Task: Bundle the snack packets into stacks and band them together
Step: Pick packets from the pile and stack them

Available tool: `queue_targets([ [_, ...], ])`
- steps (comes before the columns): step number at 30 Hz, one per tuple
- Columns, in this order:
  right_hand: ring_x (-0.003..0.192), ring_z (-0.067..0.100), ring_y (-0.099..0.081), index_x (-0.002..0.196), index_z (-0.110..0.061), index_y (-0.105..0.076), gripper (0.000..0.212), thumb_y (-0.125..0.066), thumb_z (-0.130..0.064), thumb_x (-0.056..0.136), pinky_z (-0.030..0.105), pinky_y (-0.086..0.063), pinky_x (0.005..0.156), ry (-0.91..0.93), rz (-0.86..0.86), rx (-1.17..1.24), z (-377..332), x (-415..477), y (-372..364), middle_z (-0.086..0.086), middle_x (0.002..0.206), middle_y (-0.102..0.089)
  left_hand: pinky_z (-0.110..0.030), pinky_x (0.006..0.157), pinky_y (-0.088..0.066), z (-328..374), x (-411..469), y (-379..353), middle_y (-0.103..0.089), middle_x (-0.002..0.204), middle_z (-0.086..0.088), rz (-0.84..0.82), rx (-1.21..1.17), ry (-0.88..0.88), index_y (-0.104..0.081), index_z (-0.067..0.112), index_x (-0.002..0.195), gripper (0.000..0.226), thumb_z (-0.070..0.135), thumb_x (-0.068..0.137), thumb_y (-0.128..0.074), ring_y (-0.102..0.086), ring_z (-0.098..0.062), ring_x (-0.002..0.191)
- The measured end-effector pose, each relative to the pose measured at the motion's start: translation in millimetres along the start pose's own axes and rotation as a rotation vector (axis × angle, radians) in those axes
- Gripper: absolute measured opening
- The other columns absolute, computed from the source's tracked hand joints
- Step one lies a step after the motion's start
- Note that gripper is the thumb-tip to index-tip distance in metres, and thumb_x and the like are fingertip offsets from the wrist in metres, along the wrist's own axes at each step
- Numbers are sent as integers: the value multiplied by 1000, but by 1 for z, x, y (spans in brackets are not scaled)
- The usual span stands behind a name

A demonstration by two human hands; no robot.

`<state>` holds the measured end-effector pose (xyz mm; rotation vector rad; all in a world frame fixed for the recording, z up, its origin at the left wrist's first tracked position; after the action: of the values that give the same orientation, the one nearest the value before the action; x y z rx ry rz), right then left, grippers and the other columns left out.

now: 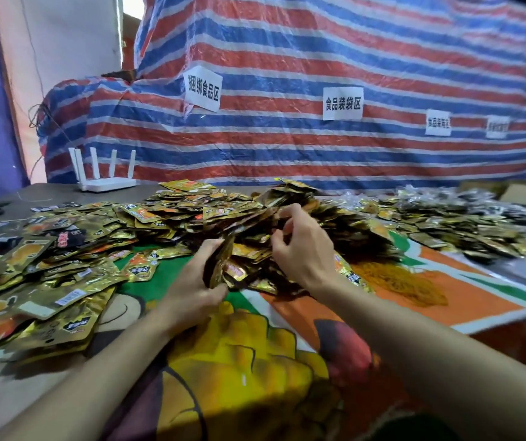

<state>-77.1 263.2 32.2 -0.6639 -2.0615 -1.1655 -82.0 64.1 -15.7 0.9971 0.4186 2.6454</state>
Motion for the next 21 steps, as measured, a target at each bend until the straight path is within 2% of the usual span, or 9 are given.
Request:
queue_targets([
  [2,104,29,-59,125,-18,-60,34,-55,-20,91,43,-50,88,-104,-49,-283,37,10,27,8,111,-64,-15,59,-40,2,-1,-3,-55,81,7,-19,114,-65,-51,23,123,51,1,77,-56,-53,-3,69],
  [4,114,34,-54,116,-15,-63,28,-55,-18,90,44,-47,95,-256,-217,-597,76,16,53,13,121,-60,-12,58,-36,4,-1,-7,-53,77,15,-39,172,-114,-50,25,122,52,-6,81,-55,-51,1,68],
  [5,116,35,-53,108,-14,-62,20,-54,-17,89,44,-46,95,-321,-313,-721,93,15,66,14,121,-59,-13,59,-37,2,-1,-8,-53,79,15,-53,184,-120,-51,23,123,52,-9,81,-55,-51,-1,68],
  [7,112,35,-53,97,-15,-54,9,-50,-14,90,42,-45,88,-421,-460,-843,121,7,85,12,113,-60,-24,64,-44,0,1,-10,-55,88,8,-74,188,-104,-52,16,127,54,-14,81,-54,-53,-9,72],
  [9,97,31,-57,96,-16,-48,7,-47,-12,91,38,-46,79,-503,-531,-853,141,-3,95,6,94,-57,-31,65,-47,-2,2,-9,-57,89,3,-86,171,-94,-53,15,126,54,-15,80,-53,-51,-12,70],
  [11,91,27,-59,99,-17,-44,8,-47,-13,93,37,-51,76,-534,-526,-840,150,-10,99,3,88,-52,-20,57,-39,-4,2,-7,-57,77,15,-83,123,-92,-54,21,119,50,-10,79,-54,-47,-6,61],
  [13,93,28,-63,98,-16,-47,8,-47,-11,93,37,-53,75,-515,-471,-823,153,-11,100,4,89,-54,-17,56,-37,-5,2,-4,-58,74,18,-54,62,-62,-55,25,113,43,2,77,-55,-48,-4,60],
  [18,81,31,-58,96,-13,-62,11,-55,-7,89,35,-46,71,-531,-358,-748,148,-1,104,7,84,-57,-27,51,-33,-9,4,2,-50,65,6,34,-40,23,-55,37,89,37,4,72,-55,-41,-12,55],
  [21,80,29,-60,94,-11,-65,8,-61,-10,87,33,-45,70,-584,-344,-687,140,7,106,7,85,-62,-36,56,-37,-11,5,5,-54,76,-11,77,3,55,-54,27,86,28,7,68,-54,-48,-26,63],
])
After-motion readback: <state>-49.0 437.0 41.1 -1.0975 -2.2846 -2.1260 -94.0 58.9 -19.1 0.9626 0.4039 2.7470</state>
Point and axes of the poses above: each hand's wrist, its own x-axis towards the middle knuckle, its own y-axis out of the back of the hand, z = x × y, the point moved 2 cm from there along x, towards the middle knuckle
